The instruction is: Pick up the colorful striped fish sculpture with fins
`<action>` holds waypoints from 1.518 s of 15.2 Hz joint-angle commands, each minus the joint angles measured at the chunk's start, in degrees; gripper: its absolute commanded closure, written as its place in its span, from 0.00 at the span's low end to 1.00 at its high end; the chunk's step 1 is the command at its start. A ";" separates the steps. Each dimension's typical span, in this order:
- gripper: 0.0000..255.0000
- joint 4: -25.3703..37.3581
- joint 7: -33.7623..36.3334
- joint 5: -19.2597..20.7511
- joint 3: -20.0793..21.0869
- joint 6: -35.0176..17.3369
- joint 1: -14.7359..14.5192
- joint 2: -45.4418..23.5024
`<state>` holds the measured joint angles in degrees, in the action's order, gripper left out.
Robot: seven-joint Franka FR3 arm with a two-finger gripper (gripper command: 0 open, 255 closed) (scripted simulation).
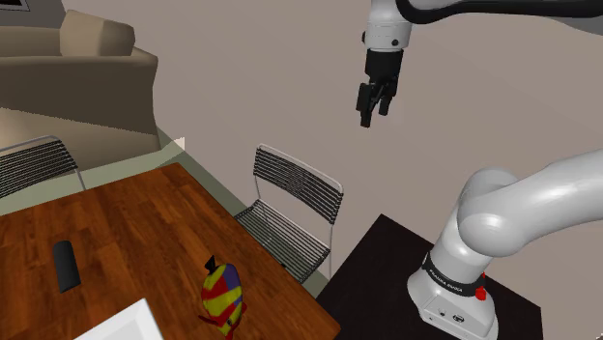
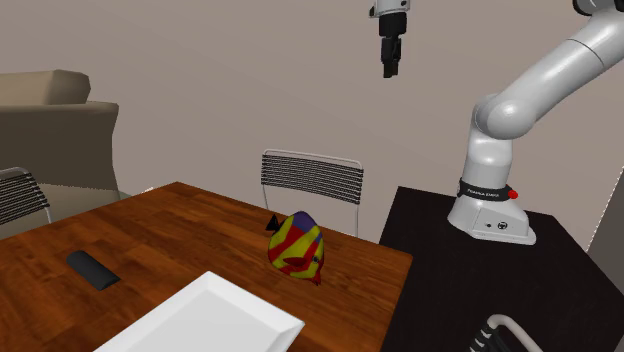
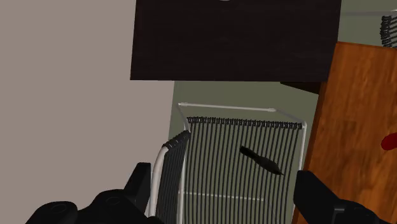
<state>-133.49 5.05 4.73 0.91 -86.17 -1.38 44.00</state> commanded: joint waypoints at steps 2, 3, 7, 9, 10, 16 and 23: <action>0.00 -0.87 1.12 -0.59 1.18 -1.17 -0.48 -0.15; 0.00 -1.68 2.23 -1.16 2.36 -2.37 -0.97 -0.39; 0.00 -4.25 6.68 -3.30 7.20 -7.30 -2.86 -2.14; 0.00 -5.13 8.93 -4.20 9.66 -9.85 -3.76 -3.52; 0.00 -5.47 10.07 -4.60 10.90 -11.14 -4.18 -4.33; 0.00 -5.98 17.15 -5.91 18.58 -18.94 -6.11 -10.92; 0.00 -3.27 26.85 -3.59 27.90 -27.36 -6.63 -22.12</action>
<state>-137.45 30.24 0.53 27.38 -112.36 -8.05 23.81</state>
